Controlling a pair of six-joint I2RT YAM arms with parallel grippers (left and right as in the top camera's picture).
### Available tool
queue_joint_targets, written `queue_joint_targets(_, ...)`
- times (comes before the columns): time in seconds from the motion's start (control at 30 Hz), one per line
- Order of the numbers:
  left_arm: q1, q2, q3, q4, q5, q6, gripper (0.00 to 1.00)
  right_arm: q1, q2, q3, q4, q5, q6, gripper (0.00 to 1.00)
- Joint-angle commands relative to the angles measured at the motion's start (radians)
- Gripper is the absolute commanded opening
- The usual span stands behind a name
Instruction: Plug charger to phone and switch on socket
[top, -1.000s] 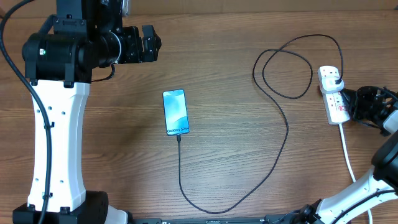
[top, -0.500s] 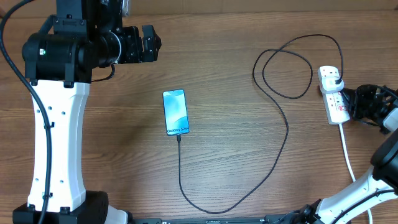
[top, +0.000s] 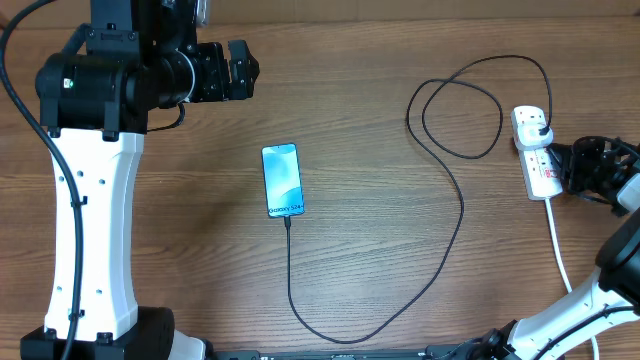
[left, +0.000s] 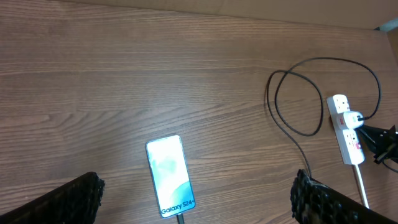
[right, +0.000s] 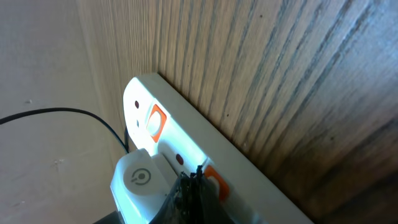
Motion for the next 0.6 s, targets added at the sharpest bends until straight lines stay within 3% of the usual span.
queue_joint_targets(0.0,0.000,-0.004,0.010,0.000,0.008,0.012,1.00,0.045,0.023,-0.037,-0.045,0.009,-0.025,0.04)
queue_joint_targets(0.57,0.000,-0.004,0.010,0.000,0.008,0.012,1.00,0.011,0.022,-0.028,-0.027,0.063,-0.032,0.04)
